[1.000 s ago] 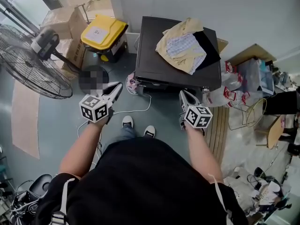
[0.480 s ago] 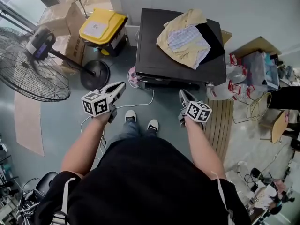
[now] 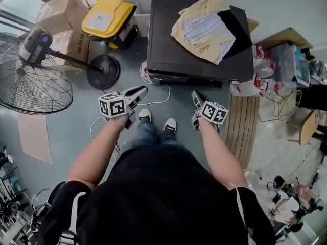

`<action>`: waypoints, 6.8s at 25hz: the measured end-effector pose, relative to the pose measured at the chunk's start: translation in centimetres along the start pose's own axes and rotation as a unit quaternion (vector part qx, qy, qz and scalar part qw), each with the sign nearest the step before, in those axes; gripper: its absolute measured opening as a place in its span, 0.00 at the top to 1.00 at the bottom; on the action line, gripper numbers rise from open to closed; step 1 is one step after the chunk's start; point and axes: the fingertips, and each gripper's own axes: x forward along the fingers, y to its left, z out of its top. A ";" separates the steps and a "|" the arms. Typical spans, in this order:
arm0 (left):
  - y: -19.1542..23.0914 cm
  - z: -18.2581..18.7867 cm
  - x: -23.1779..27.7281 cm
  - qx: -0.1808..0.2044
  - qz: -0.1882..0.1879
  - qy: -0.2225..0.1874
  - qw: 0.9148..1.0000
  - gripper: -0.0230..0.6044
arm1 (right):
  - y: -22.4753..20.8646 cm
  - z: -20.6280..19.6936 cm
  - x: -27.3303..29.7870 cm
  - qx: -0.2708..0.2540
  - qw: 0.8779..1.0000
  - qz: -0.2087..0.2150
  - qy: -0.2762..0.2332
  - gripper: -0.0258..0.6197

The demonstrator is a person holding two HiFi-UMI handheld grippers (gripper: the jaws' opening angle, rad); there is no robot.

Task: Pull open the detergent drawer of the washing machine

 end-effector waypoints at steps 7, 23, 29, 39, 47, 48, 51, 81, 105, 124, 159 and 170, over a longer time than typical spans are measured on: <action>3.1 -3.5 3.1 -0.075 -0.019 0.013 0.997 0.80 | 0.3 -1.8 3.3 0.061 0.998 0.035 -0.002 0.87; 10.9 -7.4 8.3 -0.205 -0.008 -0.020 0.979 0.76 | -2.0 -4.5 9.6 0.176 0.982 0.062 -0.033 0.87; 13.0 -8.2 10.1 -0.252 -0.009 -0.043 0.967 0.75 | -3.3 -5.4 11.0 0.207 0.976 0.058 -0.043 0.86; 14.3 -7.8 12.8 -0.301 -0.046 -0.088 0.948 0.74 | -3.5 -4.9 13.7 0.223 0.970 0.085 -0.050 0.81; 15.2 -7.4 13.4 -0.311 -0.051 -0.100 0.944 0.75 | -3.6 -4.2 13.9 0.271 0.952 0.115 -0.089 0.79; 15.6 -7.6 13.4 -0.308 -0.041 -0.098 0.945 0.75 | -3.7 -4.2 14.0 0.277 0.949 0.116 -0.092 0.79; 16.2 -7.2 13.6 -0.314 -0.042 -0.111 0.942 0.76 | -4.1 -4.0 14.2 0.290 0.944 0.121 -0.100 0.80; 13.9 -9.8 11.8 -0.335 -0.070 -0.121 0.932 0.87 | -3.5 -7.0 11.9 0.327 0.926 0.157 -0.101 0.85; 10.5 -18.8 7.1 -0.338 -0.049 -0.082 0.936 0.87 | -3.6 -15.6 5.5 0.363 0.918 0.143 -0.071 0.87; 8.6 -23.7 4.6 -0.365 -0.047 -0.070 0.927 0.87 | -3.7 -20.9 2.4 0.362 0.921 0.139 -0.028 0.86; 11.0 -25.2 2.6 -0.255 0.022 0.017 0.966 0.77 | -5.9 -22.5 1.2 0.255 0.961 0.082 0.061 0.78; 11.4 -24.3 -0.9 -0.154 0.072 0.075 0.983 0.77 | -9.3 -21.8 -4.4 0.202 0.975 0.021 0.086 0.78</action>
